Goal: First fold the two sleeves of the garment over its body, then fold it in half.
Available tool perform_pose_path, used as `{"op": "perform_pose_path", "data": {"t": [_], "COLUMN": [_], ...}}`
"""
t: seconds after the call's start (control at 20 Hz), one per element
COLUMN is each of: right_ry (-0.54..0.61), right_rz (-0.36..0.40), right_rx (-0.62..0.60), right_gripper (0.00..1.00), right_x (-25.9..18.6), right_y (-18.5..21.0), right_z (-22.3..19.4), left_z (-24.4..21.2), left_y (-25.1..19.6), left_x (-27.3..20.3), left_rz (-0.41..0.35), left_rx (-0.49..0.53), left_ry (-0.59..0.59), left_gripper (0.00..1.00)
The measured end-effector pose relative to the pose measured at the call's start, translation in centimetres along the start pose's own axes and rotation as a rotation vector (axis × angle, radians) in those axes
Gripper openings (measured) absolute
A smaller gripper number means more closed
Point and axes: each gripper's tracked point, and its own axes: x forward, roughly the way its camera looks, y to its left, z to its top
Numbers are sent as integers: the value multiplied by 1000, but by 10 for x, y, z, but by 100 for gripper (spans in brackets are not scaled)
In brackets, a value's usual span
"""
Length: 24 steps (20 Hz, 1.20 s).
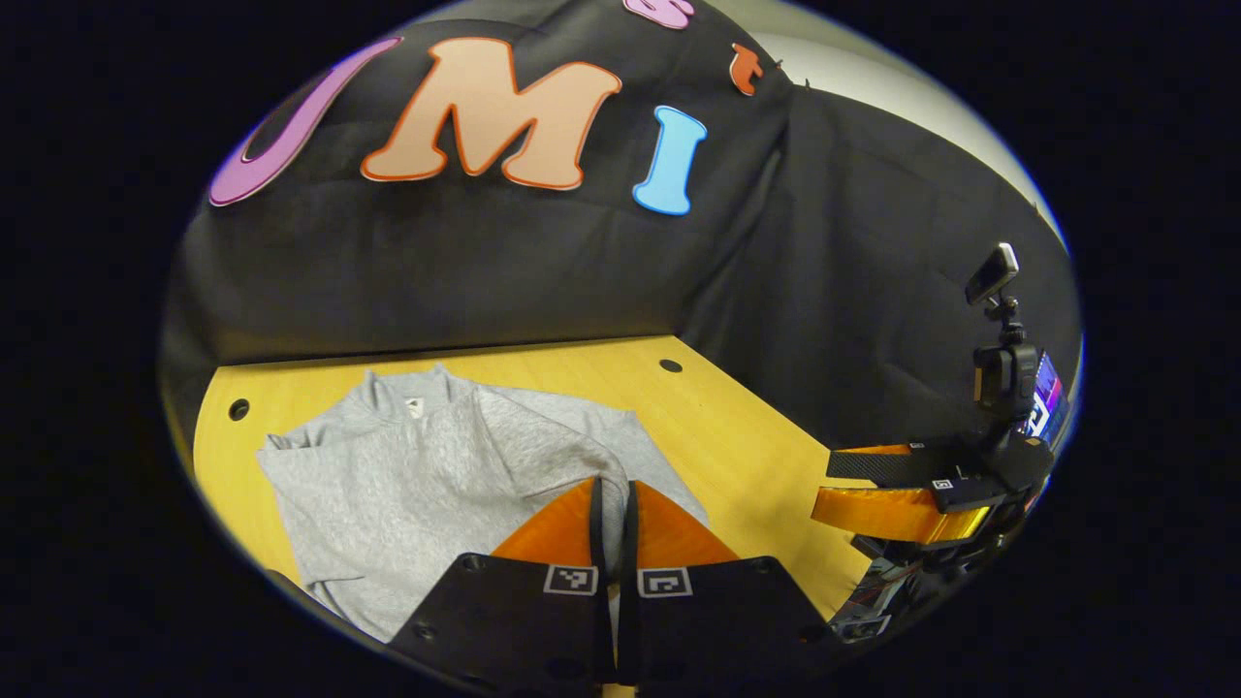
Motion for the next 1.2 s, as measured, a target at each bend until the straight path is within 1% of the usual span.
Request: {"op": "perform_pose_path", "data": {"t": [0.15,0.25,0.35,0.45,0.5,0.55,0.6,0.65,0.7,0.75,0.8,0.85,0.95,1.0,1.05,1.2], "right_ry": [8,15,20,27,34,39,46,53,60,72,83,93,114,127,139,192], "right_rz": [-24,-28,-28,-20,-14,-12,-10,-7,-3,0,4,10,23,30,36,47], "right_rx": [-7,-8,-10,-10,-12,-17,-23,-27,-32,-37,-44,-53,-72,-83,-97,-143], "right_gripper": [98,98,98,99,99,98,98,99,96,99,99,95,96,99,96,99], "right_x": [-3,-2,1,3,5,7,10,11,14,17,20,22,29,32,36,47], "right_y": [-15,-20,-23,-24,-24,-24,-25,-24,-24,-24,-23,-22,-19,-18,-17,-17], "right_z": [-6,-8,-11,-15,-18,-21,-23,-27,-29,-35,-39,-44,-55,-61,-68,-92], "left_z": [-13,-28,-40,-49,-51,-53,-54,-53,-53,-48,-47,-46,-46,-49,-55,-85], "left_y": [-9,-14,-8,-4,-2,2,6,16,20,23,31,40,63,76,91,122], "left_x": [41,60,74,85,86,86,83,79,76,65,51,38,10,-6,-23,-84], "left_rz": [-18,-15,0,-5,0,3,14,41,48,50,66,87,139,173,210,328], "left_rx": [26,30,24,8,13,20,29,38,37,23,9,-4,-23,-29,-35,-60], "left_ry": [40,91,134,153,163,173,180,171,163,152,142,130,107,103,98,100], "left_gripper": [1,1,4,10,18,30,47,65,82,99,96,95,96,95,96,95]}}
